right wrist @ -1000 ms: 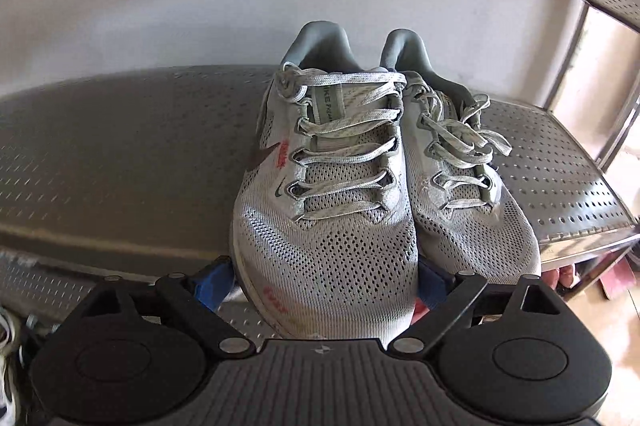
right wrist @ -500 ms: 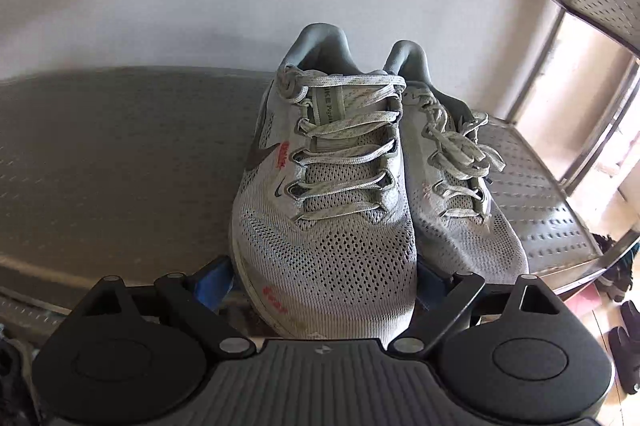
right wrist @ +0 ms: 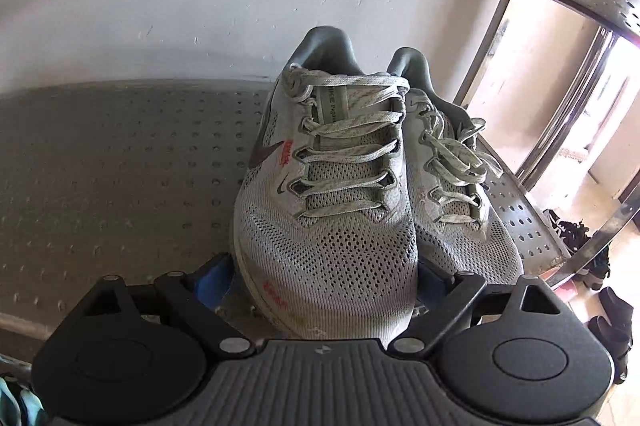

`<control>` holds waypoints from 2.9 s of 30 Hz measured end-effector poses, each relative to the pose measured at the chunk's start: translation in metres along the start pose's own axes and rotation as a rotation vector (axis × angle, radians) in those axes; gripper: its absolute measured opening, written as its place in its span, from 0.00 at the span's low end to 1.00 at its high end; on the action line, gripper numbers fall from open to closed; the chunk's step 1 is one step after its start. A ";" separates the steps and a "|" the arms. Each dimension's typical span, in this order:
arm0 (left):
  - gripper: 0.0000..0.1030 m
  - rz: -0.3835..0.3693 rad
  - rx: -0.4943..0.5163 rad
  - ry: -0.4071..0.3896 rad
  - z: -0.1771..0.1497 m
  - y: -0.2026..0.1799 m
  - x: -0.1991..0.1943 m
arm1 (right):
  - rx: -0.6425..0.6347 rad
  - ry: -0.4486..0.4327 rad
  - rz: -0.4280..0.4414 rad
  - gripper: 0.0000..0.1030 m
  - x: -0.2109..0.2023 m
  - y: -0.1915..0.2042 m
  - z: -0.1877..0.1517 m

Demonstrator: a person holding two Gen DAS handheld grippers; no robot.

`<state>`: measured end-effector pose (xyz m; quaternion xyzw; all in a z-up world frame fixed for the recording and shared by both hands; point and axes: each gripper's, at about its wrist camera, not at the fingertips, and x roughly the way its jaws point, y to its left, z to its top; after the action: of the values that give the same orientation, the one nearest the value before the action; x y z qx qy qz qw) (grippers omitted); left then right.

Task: Organize scattered shoes
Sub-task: 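Lift the grey-white sneakers and set them on the rack shelf, right tool, then move the right tool down and grasp both purple slides by their heels, then lift the purple slides onto the shelf beside the grey sneakers, right tool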

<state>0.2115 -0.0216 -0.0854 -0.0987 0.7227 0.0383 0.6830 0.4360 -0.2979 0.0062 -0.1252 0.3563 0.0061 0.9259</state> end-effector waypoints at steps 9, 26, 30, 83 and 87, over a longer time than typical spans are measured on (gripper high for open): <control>0.99 -0.004 -0.016 -0.039 -0.023 0.012 -0.016 | -0.045 -0.031 -0.084 0.92 -0.029 0.000 0.003; 0.99 -0.076 -0.325 -0.257 -0.051 0.113 -0.092 | 0.189 0.513 0.353 0.92 -0.143 0.125 -0.127; 0.99 -0.112 -0.358 -0.282 -0.055 0.128 -0.104 | 0.032 0.890 0.491 0.67 -0.151 0.209 -0.236; 0.99 -0.105 -0.335 -0.237 -0.030 0.107 -0.091 | 0.024 0.071 0.160 0.67 -0.169 0.123 0.025; 0.99 -0.111 -0.318 -0.228 -0.028 0.099 -0.089 | 0.138 -0.071 0.200 0.76 -0.207 0.080 0.000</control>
<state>0.1693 0.0775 -0.0034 -0.2400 0.6189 0.1250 0.7373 0.2739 -0.2047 0.1250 -0.0248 0.3338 0.0782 0.9391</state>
